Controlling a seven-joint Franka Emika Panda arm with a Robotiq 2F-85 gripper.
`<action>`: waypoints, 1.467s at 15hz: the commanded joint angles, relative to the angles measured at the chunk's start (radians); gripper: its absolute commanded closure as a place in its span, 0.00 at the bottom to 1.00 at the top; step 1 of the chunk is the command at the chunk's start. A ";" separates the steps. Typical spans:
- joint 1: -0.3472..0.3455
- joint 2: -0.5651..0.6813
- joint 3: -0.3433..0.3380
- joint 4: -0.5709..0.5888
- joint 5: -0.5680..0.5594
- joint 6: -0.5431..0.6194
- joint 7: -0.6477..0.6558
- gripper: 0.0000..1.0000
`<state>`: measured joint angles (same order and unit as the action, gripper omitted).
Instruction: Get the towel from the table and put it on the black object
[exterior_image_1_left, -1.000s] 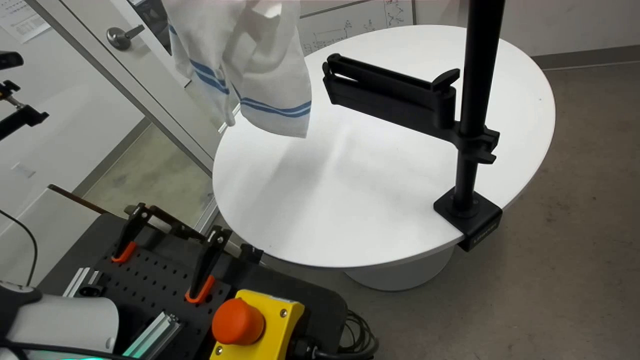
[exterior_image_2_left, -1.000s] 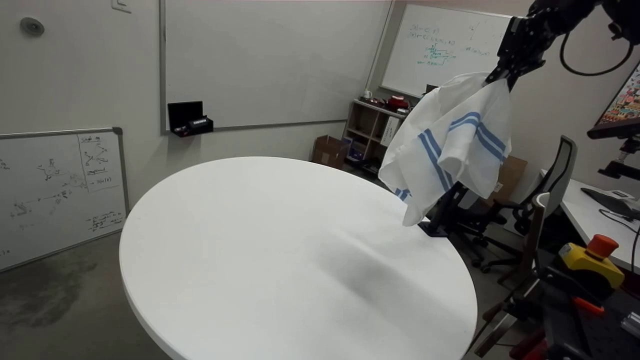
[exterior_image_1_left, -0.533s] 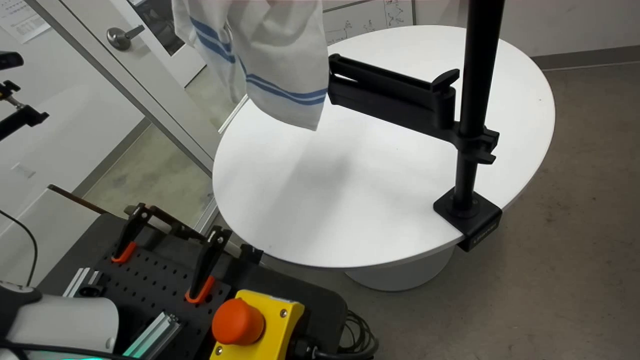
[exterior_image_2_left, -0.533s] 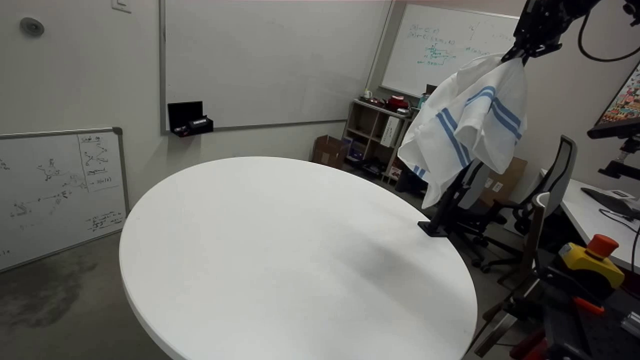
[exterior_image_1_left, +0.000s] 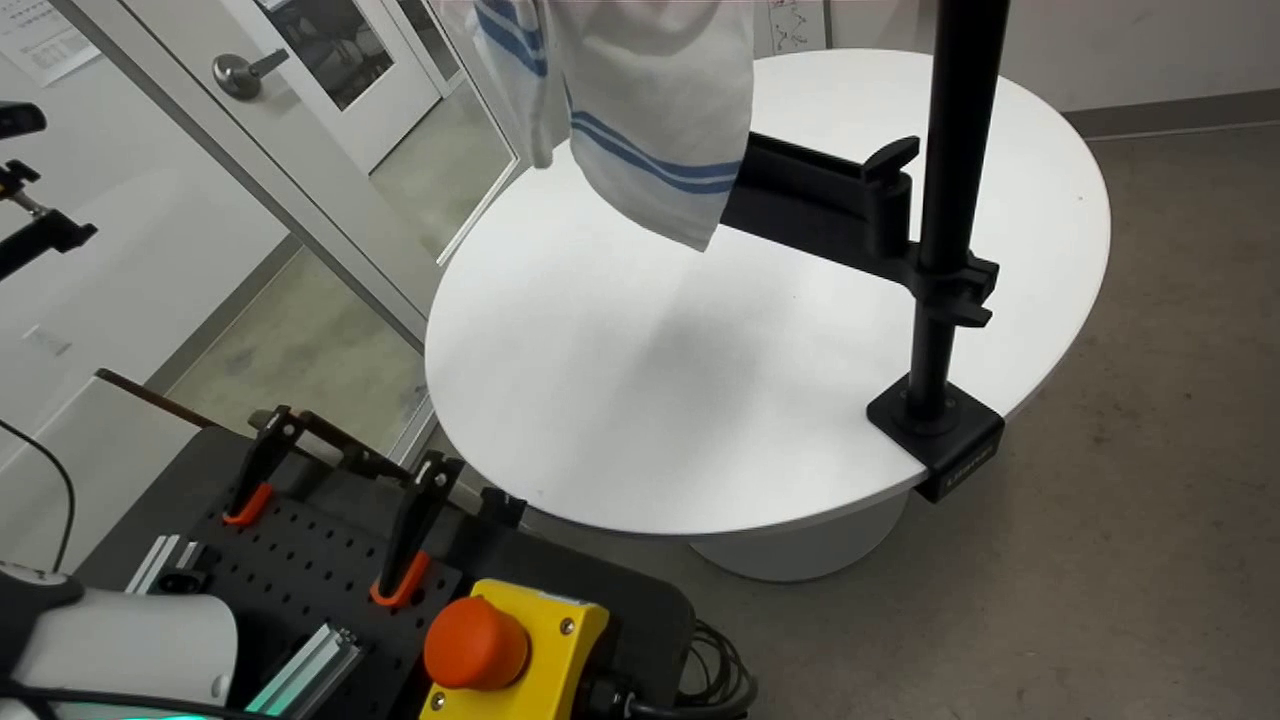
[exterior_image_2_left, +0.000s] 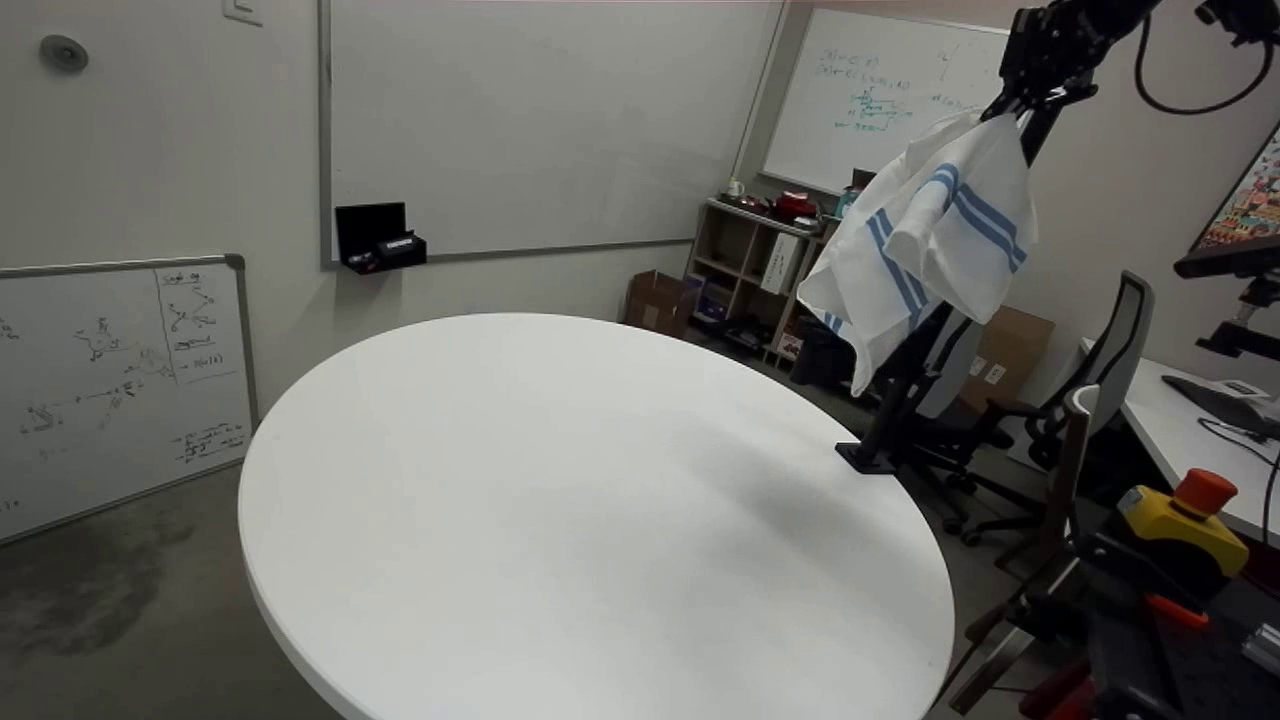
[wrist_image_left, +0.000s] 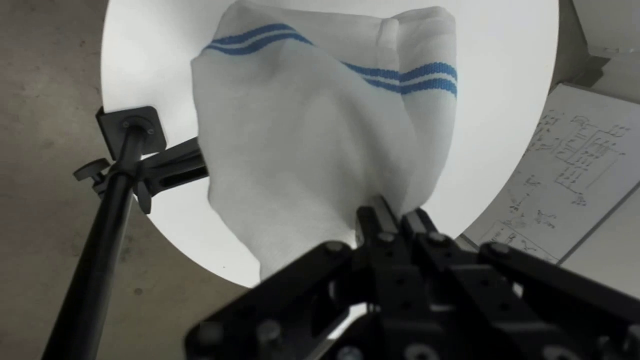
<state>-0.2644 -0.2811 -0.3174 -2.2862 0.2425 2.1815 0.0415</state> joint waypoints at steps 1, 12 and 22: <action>-0.014 0.175 0.003 0.150 -0.019 -0.084 0.090 0.99; -0.029 0.484 0.002 0.356 -0.093 -0.106 0.305 0.99; 0.006 0.548 0.012 0.357 -0.169 -0.108 0.373 0.36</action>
<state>-0.2710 0.2540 -0.3070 -1.9527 0.1013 2.1061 0.3810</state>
